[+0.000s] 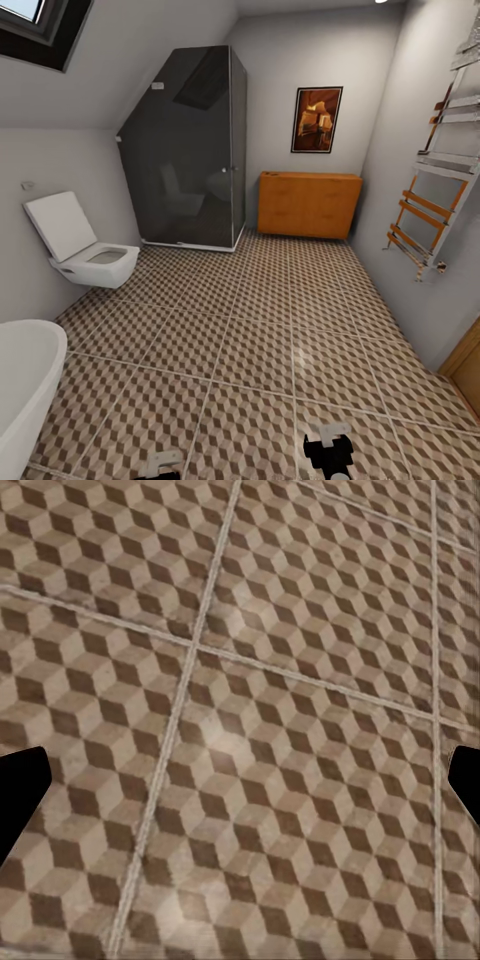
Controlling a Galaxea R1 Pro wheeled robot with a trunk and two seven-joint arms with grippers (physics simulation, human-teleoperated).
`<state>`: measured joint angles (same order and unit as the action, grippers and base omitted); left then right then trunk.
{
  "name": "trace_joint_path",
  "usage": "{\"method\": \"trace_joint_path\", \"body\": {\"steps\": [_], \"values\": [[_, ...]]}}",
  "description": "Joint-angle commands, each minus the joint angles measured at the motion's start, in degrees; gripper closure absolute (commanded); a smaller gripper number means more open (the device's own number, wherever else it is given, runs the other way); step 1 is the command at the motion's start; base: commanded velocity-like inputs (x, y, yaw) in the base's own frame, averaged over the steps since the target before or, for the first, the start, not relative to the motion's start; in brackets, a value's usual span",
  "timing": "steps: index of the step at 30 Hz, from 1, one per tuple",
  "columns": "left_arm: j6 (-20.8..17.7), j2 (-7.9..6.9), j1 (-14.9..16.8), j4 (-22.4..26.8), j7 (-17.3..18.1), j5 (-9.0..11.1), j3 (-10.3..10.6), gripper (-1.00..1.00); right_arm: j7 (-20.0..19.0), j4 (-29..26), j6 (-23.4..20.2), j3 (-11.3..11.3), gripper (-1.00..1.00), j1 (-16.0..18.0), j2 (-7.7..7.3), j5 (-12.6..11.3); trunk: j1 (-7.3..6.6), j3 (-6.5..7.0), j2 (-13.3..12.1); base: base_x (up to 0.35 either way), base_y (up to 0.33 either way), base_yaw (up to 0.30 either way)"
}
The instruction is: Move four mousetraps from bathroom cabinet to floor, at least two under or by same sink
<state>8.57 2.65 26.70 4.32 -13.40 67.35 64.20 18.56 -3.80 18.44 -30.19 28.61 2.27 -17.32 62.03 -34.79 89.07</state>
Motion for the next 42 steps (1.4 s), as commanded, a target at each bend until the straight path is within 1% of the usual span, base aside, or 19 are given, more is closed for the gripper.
{"method": "trace_joint_path", "body": {"steps": [1, 18, 42], "values": [[0.13, -0.01, 0.02, 0.07, -0.31, 0.42, 0.49, -1.00, 0.16, 0.04, 0.19, -0.48, -1.00, 0.05, 0.02, -0.52, -0.01, -0.13, 0.03, 0.000, 0.000, -0.158], [0.12, -0.08, 0.02, 0.07, -0.31, 0.46, 0.49, -1.00, 0.16, 0.07, 0.19, -0.48, -1.00, 0.05, 0.01, -0.52, -0.01, -1.46, 0.03, 0.000, 0.000, -0.166], [0.13, -0.05, 0.03, 0.07, -0.31, 0.50, 0.49, -1.00, 0.19, 0.10, 0.23, -0.53, -1.00, 0.05, 0.13, -0.45, -0.01, -3.11, 0.03, 0.000, 0.000, -0.198]]}}
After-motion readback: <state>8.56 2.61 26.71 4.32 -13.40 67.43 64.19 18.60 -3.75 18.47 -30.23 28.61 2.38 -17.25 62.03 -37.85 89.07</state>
